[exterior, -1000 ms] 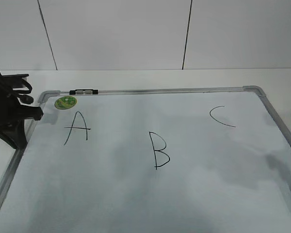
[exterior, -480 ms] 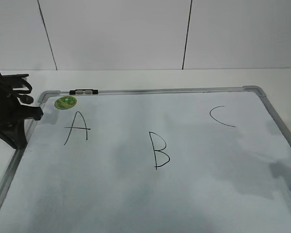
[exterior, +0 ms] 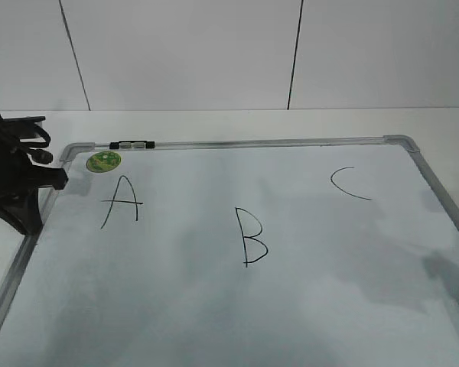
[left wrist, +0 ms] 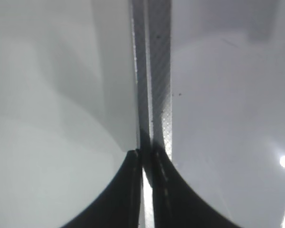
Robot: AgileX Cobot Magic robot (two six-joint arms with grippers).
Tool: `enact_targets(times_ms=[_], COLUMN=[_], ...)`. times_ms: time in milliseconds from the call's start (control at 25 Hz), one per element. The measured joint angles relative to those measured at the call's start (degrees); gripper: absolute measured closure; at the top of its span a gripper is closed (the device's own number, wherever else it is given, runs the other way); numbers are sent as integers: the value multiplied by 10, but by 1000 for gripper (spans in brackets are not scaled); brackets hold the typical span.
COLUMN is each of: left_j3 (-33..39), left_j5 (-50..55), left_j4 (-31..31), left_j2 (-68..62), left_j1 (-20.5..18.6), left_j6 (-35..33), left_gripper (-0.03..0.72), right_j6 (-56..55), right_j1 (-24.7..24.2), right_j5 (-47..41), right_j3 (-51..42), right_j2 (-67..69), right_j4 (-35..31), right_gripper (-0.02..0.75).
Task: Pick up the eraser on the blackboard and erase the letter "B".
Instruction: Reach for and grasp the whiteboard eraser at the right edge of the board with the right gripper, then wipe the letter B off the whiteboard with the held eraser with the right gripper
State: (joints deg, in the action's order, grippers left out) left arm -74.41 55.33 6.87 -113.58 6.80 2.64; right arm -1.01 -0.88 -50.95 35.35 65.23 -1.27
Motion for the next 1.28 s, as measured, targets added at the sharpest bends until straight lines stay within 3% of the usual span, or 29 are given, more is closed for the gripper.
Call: enact_targets(times_ms=[240, 1280], left_j3=[0, -1], left_j5=[1, 6], left_j4=[0, 0], left_j2=[0, 0], left_j1=[0, 0], left_j6=[0, 0], left_gripper=[669, 669], right_j6=[-2, -5], right_j1=[0, 0], right_j5=[-3, 8], right_j3=[0, 0], right_j2=[33, 140], right_j4=[0, 1], right_gripper=[69, 94])
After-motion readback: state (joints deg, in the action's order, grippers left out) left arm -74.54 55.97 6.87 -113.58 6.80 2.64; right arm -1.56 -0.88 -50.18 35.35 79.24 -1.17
